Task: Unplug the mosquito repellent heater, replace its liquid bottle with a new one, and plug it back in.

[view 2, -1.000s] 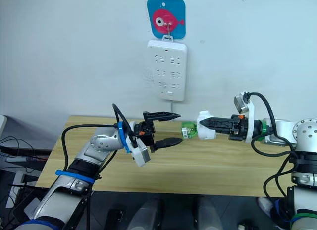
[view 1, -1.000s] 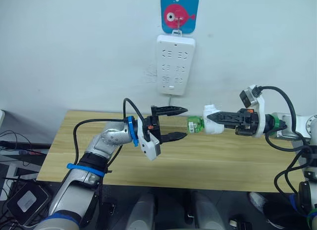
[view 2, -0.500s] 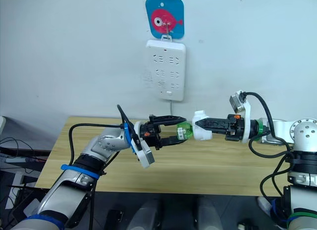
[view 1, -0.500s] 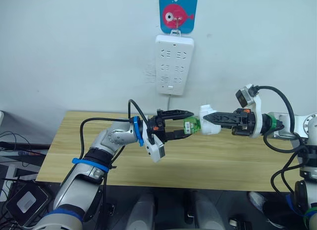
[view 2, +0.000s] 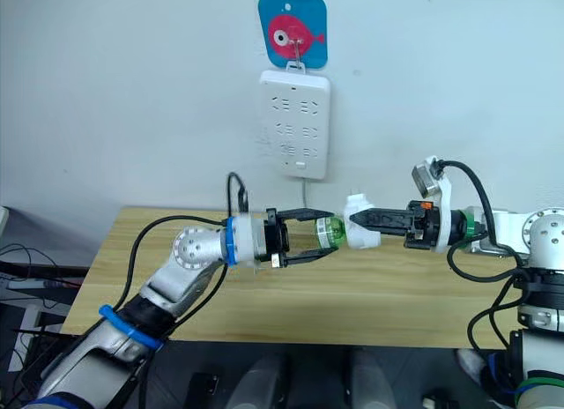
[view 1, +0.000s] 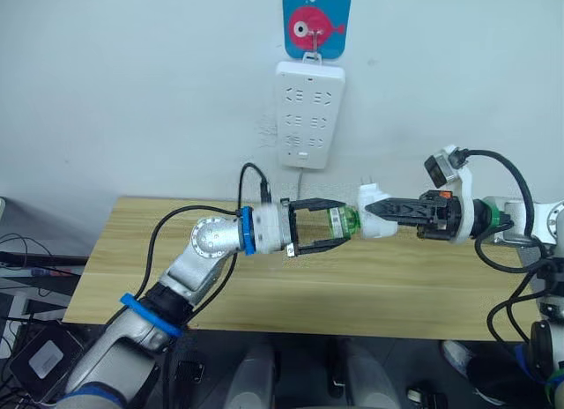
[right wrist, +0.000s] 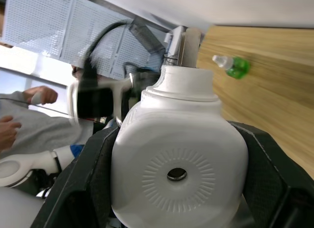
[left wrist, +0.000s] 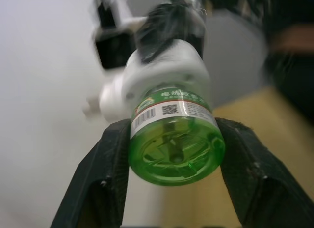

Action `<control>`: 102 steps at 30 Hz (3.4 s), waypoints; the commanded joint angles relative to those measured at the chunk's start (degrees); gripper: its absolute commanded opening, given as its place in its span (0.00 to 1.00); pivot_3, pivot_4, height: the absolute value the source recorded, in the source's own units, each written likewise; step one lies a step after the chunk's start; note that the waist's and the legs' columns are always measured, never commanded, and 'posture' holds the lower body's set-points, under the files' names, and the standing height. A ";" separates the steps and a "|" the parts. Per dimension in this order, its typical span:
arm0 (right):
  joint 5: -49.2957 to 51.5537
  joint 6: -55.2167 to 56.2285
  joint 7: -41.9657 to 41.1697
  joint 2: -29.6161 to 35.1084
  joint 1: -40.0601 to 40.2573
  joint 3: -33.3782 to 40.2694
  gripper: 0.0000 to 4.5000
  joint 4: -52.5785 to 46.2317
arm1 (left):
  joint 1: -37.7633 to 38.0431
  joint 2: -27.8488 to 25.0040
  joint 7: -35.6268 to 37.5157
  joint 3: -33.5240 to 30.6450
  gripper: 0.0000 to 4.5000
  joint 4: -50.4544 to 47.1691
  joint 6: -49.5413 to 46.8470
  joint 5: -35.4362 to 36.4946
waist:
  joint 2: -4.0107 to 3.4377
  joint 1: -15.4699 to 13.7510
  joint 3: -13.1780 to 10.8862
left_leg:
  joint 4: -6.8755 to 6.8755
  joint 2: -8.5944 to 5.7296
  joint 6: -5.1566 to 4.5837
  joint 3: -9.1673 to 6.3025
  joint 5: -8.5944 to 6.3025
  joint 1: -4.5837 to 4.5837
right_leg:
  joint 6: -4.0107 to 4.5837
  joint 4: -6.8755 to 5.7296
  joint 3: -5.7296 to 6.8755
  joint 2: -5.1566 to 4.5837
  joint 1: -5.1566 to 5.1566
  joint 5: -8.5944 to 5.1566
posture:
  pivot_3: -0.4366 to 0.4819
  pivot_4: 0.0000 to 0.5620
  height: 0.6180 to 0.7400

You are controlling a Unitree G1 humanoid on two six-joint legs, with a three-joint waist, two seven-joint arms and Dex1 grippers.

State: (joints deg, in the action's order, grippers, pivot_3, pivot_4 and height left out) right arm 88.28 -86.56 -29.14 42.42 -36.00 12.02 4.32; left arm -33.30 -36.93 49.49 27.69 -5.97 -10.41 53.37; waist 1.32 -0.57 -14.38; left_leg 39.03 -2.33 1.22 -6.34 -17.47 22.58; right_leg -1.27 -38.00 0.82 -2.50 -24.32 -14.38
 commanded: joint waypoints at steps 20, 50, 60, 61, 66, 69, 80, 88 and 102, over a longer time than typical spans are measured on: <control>3.69 2.31 5.79 0.54 -0.20 -1.23 0.68 -3.56 | 4.04 1.49 -15.00 -23.14 0.51 7.91 -60.68 40.70 | 0.00 2.04 -0.10 | 0.00 0.00 0.21 0.26 0.17 -0.13 | -0.01 -0.12 -0.22 0.22 -0.03 -0.01 | 0.53 0.46 1.00; 12.14 6.18 12.09 1.16 -1.73 -0.74 0.68 5.53 | 10.61 5.93 0.53 -14.31 0.99 -6.59 38.24 -49.38 | -0.31 -0.69 -0.05 | -0.09 -0.01 0.22 0.61 0.18 0.05 | 0.11 0.50 -0.32 0.04 -0.01 0.07 | 0.55 0.46 1.00; 17.76 6.32 13.97 1.37 -1.99 -2.60 0.68 3.65 | 0.33 9.73 -15.37 -16.63 0.99 15.17 68.27 -69.11 | -0.29 -0.88 -0.06 | -0.07 -0.02 -0.11 0.61 0.05 0.07 | 0.09 0.33 -0.22 -0.04 -0.04 0.14 | 0.54 0.47 1.00; 18.33 6.46 14.19 1.53 -1.83 -2.83 0.68 3.34 | -0.62 9.74 -16.38 -16.50 0.99 16.63 68.86 -70.05 | -0.29 -0.88 -0.06 | -0.07 -0.02 -0.11 0.59 0.05 0.07 | 0.08 0.29 -0.19 -0.04 -0.05 0.14 | 0.54 0.48 1.00; 20.42 6.89 14.49 2.62 -0.91 -4.08 0.68 1.65 | -3.44 9.83 -20.19 -15.64 0.99 20.75 71.87 -72.03 | -0.29 -0.80 -0.06 | -0.07 -0.02 -0.12 0.55 0.05 0.03 | 0.07 0.16 -0.15 -0.04 -0.05 0.14 | 0.54 0.48 1.00; 20.89 7.39 14.68 2.85 -0.50 -4.61 0.68 1.14 | -4.03 9.79 -20.92 -14.57 0.99 21.65 73.21 -71.80 | -0.29 -0.81 -0.06 | -0.07 -0.02 -0.11 0.50 0.06 0.03 | 0.07 0.15 -0.12 -0.04 -0.05 0.14 | 0.54 0.48 1.00; 21.17 8.63 14.60 3.30 -0.48 -5.86 0.68 0.72 | -4.61 8.96 -21.77 -12.79 0.95 21.31 75.22 -70.33 | -0.29 -0.79 -0.06 | -0.06 -0.02 -0.09 0.48 0.07 0.03 | 0.07 0.15 -0.11 -0.04 -0.05 0.14 | 0.53 0.48 1.00; 21.56 8.55 13.80 3.92 -0.02 -6.10 0.68 0.09 | -4.24 8.40 -21.26 -11.29 0.50 21.60 75.14 -69.07 | -0.29 -0.78 -0.06 | -0.06 -0.02 -0.09 0.47 0.07 0.03 | 0.07 0.14 -0.11 -0.04 -0.05 0.14 | 0.53 0.48 1.00; 11.99 6.07 4.58 6.61 2.46 -6.34 0.68 -4.43 | -0.77 0.69 -2.05 -3.00 0.50 -6.46 8.76 -6.92 | -0.28 -0.48 -0.09 | -0.02 -0.01 0.00 0.24 0.12 0.11 | 0.07 0.22 -0.03 -0.05 -0.06 0.14 | 0.54 0.46 1.00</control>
State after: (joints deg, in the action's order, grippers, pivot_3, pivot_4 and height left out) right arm 101.44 -78.36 -21.90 48.59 -34.30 5.95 2.86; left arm -31.63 -35.18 47.30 27.31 -4.47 15.40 30.10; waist 1.04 -1.05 -14.46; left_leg 39.01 -2.34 1.21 -6.19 -17.35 22.73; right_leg -1.20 -37.76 0.83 -2.54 -24.38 -14.24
